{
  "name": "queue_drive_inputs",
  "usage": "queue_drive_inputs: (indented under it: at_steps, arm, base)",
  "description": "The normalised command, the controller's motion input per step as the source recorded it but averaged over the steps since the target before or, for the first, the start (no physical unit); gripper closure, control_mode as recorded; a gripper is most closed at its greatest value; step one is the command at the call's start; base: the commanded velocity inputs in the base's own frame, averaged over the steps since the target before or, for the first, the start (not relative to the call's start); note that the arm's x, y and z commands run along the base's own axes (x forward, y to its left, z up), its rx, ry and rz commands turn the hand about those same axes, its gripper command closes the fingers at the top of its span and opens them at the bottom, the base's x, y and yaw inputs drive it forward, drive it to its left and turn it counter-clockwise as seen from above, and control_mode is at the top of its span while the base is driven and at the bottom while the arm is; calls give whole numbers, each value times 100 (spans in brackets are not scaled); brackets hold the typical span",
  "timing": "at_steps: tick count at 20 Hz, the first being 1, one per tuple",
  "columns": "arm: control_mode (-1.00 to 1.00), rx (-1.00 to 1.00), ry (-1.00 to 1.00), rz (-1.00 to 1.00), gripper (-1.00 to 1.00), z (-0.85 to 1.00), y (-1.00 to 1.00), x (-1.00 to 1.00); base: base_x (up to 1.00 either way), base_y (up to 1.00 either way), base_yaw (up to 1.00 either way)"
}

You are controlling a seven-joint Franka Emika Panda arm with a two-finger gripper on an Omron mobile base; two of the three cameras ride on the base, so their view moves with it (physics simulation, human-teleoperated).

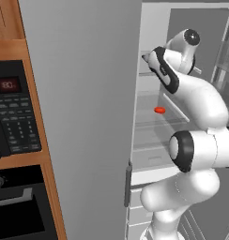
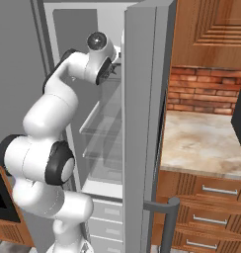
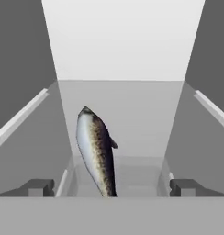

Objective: Take the fish out of the fridge, briefly rinse it in the sink, and place it on the tray next to the sink.

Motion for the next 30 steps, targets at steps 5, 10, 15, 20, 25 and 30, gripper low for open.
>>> queue_drive_inputs:
  at_steps: [5, 10, 15, 20, 25, 30]
  arm:
    - [-100, 0, 0, 0, -100, -24, 0, 62]
    - [-100, 0, 0, 0, -100, -9, -1, 85]
    - [-100, 0, 1, 0, -100, -12, -2, 84]
    - [-100, 0, 1, 0, 100, -32, -1, 44]
    - [-100, 0, 0, 0, 100, -6, 0, 2]
    - [-100, 5, 0, 0, 100, 0, 1, -79]
  base:
    - [0, 0, 0]
    - [0, 0, 0]
    - [0, 0, 0]
    - [0, 0, 0]
    - [0, 0, 0]
    - [0, 0, 0]
